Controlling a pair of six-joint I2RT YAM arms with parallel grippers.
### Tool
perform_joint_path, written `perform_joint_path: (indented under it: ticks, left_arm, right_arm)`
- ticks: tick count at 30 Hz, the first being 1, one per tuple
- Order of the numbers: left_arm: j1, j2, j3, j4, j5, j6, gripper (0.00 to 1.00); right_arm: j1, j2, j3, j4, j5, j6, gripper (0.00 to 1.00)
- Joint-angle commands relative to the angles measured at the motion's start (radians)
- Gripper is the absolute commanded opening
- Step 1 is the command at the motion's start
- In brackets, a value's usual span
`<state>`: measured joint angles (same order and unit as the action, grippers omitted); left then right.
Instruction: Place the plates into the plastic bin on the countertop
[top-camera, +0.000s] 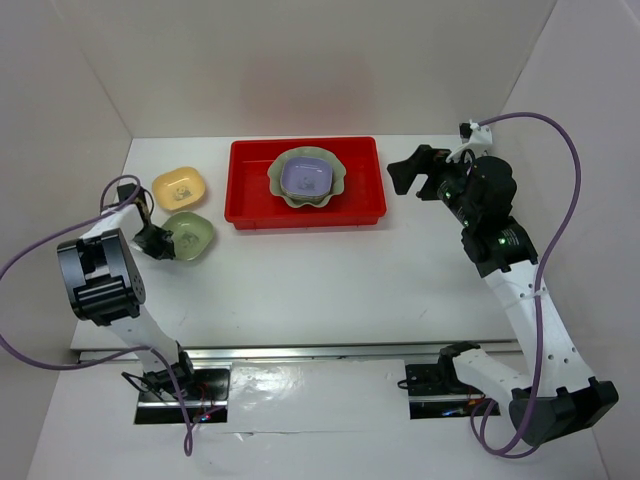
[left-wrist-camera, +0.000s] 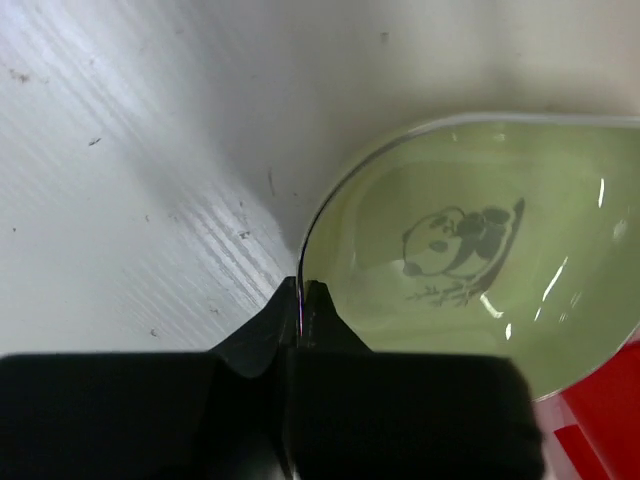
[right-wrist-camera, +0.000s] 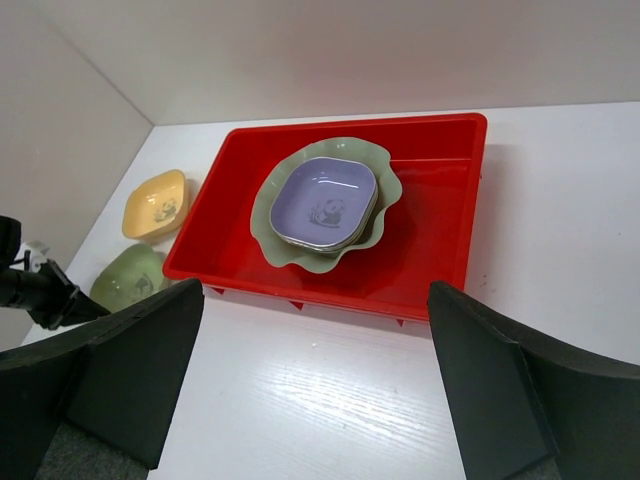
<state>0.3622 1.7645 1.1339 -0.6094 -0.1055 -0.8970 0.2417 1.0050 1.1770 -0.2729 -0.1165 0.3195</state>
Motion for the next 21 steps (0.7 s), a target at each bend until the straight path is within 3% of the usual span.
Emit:
perform_joint_path:
  ticks: [1, 6, 9, 11, 15, 18, 21]
  left_arm:
    - [0.003, 0.007, -0.003, -0.05, -0.069, -0.016, 0.0]
    - [0.003, -0.088, -0.003, -0.213, -0.195, -0.098, 0.0]
    - [0.003, -0.268, -0.051, -0.199, -0.215, -0.123, 0.0]
    - [0.003, -0.433, -0.084, -0.1, -0.128, -0.047, 0.0]
    - [-0.02, -0.615, -0.082, 0.112, 0.129, 0.093, 0.0]
    - [-0.083, -0.629, -0.043, 0.225, 0.168, 0.124, 0.0]
    - [-0.15, -0.544, 0.071, 0.309, 0.323, 0.182, 0.0]
  right_arm:
    - [0.004, -0.002, 0.023, 0.06, 0.005, -0.005, 1.0]
    - [0.004, 0.007, 0.032, 0.06, 0.005, -0.005, 1.0]
    - [0.004, 0.007, 0.032, 0.051, 0.005, -0.005, 1.0]
    - [0.004, 0.007, 0.032, 0.051, 0.005, -0.005, 1.0]
    - [0.004, 0.007, 0.023, 0.051, 0.005, -0.005, 1.0]
    - [0.004, -0.003, 0.01, 0.061, 0.005, -0.005, 1.0]
    - [0.004, -0.014, 0.01, 0.061, 0.015, 0.004, 1.0]
